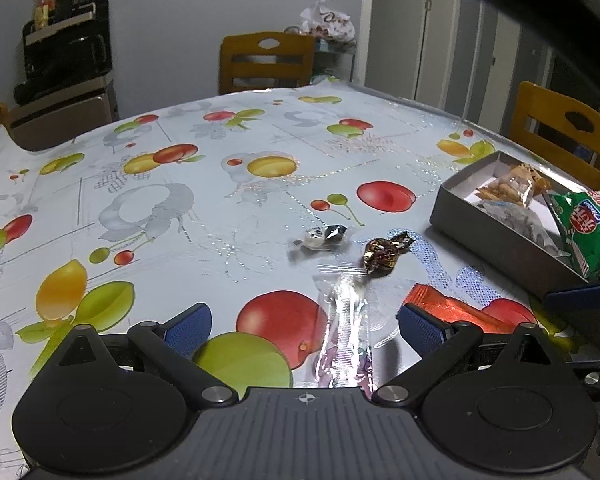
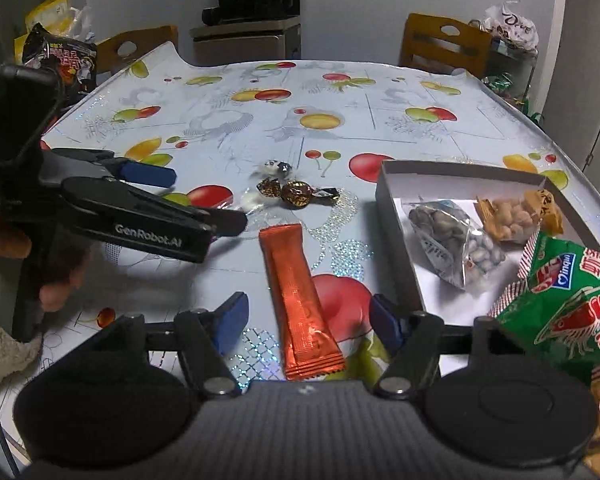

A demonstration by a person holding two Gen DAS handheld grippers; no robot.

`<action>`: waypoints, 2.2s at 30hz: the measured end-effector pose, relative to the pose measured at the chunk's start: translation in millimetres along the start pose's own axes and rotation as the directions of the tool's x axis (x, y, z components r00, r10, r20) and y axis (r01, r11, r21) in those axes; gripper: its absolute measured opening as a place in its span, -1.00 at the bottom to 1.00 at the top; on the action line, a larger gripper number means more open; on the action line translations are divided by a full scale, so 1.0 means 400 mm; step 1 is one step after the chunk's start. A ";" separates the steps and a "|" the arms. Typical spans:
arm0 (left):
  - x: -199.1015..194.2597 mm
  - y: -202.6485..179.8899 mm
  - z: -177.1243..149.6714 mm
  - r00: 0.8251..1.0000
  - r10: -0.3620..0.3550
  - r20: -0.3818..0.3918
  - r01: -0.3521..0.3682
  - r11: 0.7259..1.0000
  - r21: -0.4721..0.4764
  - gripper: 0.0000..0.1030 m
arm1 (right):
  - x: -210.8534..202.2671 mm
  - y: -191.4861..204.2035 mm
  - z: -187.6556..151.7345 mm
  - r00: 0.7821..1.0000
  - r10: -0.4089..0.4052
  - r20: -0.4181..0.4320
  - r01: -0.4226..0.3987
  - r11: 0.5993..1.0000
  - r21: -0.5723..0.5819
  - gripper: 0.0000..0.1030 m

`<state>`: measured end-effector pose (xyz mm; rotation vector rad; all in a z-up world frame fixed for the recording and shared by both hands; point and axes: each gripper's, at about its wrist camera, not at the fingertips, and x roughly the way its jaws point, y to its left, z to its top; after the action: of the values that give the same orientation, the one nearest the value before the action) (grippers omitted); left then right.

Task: Organize snacks
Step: 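Grasp the clear lollipop bag with left tool while right tool grasps orange candy bar, then lift the lollipop bag and candy bar off the table with both tools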

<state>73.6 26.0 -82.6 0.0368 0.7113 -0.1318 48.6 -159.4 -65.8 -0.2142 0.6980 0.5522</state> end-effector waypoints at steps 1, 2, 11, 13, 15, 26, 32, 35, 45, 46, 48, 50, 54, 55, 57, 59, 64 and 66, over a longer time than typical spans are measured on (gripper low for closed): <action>0.002 -0.001 -0.001 1.000 -0.002 -0.002 0.002 1.000 0.002 0.90 | 0.002 0.001 0.001 1.000 0.001 -0.001 -0.001 1.000 -0.001 0.31; 0.004 -0.002 -0.002 1.000 -0.006 -0.004 0.006 1.000 0.002 0.82 | 0.004 0.003 0.002 1.000 0.001 -0.002 -0.001 1.000 -0.001 0.31; 0.010 -0.027 -0.007 0.999 -0.031 0.003 0.031 0.998 0.057 0.31 | 0.028 0.012 0.007 1.000 0.016 -0.010 -0.016 1.000 0.007 0.31; 0.008 -0.028 -0.007 0.999 -0.037 0.008 0.036 0.997 0.064 0.15 | 0.034 0.015 0.005 1.000 0.015 -0.016 -0.015 1.000 0.009 0.31; 0.008 -0.025 -0.008 0.999 -0.034 0.014 0.033 0.997 0.064 -0.02 | 0.038 0.017 0.004 1.000 0.012 -0.019 -0.012 1.000 0.011 0.31; -0.006 -0.047 -0.017 0.999 -0.029 0.024 0.026 0.993 0.113 -0.39 | 0.058 0.080 -0.024 0.999 0.010 -0.038 -0.012 0.999 -0.046 1.00; -0.052 -0.048 -0.047 1.000 -0.013 0.006 0.012 0.994 0.105 -0.40 | 0.060 0.060 -0.018 0.999 0.038 -0.035 -0.040 0.998 -0.053 0.93; -0.084 -0.031 -0.066 1.000 -0.011 -0.014 0.012 0.997 0.072 -0.40 | 0.055 0.058 -0.022 1.000 0.025 0.005 -0.025 0.997 -0.074 0.58; -0.163 -0.028 -0.112 0.999 0.025 -0.048 -0.023 0.999 0.045 -0.53 | 0.023 0.055 -0.036 0.998 0.044 0.048 -0.039 0.993 -0.109 -0.54; -0.166 -0.029 -0.114 0.998 0.027 -0.049 -0.025 0.999 0.043 -0.53 | 0.018 0.055 -0.041 0.998 0.045 0.049 -0.040 0.994 -0.106 -0.54; -0.175 -0.031 -0.121 0.999 0.027 -0.047 -0.025 0.999 0.042 -0.55 | 0.009 0.053 -0.049 0.998 0.049 0.046 -0.044 0.993 -0.108 -0.56; -0.184 -0.033 -0.129 0.999 0.024 -0.048 -0.022 0.999 0.041 -0.55 | -0.006 0.051 -0.061 0.998 0.048 0.040 -0.043 0.992 -0.119 -0.56; -0.209 -0.041 -0.148 0.998 0.015 -0.056 -0.012 0.999 0.048 -0.55 | -0.047 0.045 -0.094 0.998 0.061 0.015 -0.058 0.989 -0.137 -0.56; -0.217 -0.044 -0.153 0.998 0.014 -0.059 -0.011 0.999 0.052 -0.55 | -0.059 0.041 -0.104 0.998 0.064 0.009 -0.062 0.989 -0.138 -0.57; -0.232 -0.050 -0.162 0.998 0.009 -0.070 -0.005 0.999 0.054 -0.55 | -0.080 0.038 -0.123 0.998 0.067 0.005 -0.066 0.988 -0.141 -0.56; -0.246 -0.059 -0.169 0.997 -0.007 -0.081 0.011 0.999 0.047 -0.55 | -0.101 0.038 -0.144 0.997 0.075 0.003 -0.074 0.987 -0.146 -0.56; -0.264 -0.096 -0.180 0.994 -0.060 -0.095 0.065 0.997 0.051 -0.55 | -0.138 0.041 -0.174 0.996 0.085 -0.004 -0.084 0.985 -0.151 -0.56; -0.263 -0.115 -0.180 0.992 -0.077 -0.098 0.083 0.995 0.059 -0.55 | -0.148 0.038 -0.180 0.996 0.085 -0.001 -0.084 0.986 -0.147 -0.56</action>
<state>-58.2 -2.7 -67.8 0.0758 0.8043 -0.2304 -36.7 -197.2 -81.1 -0.3217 0.6636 0.6862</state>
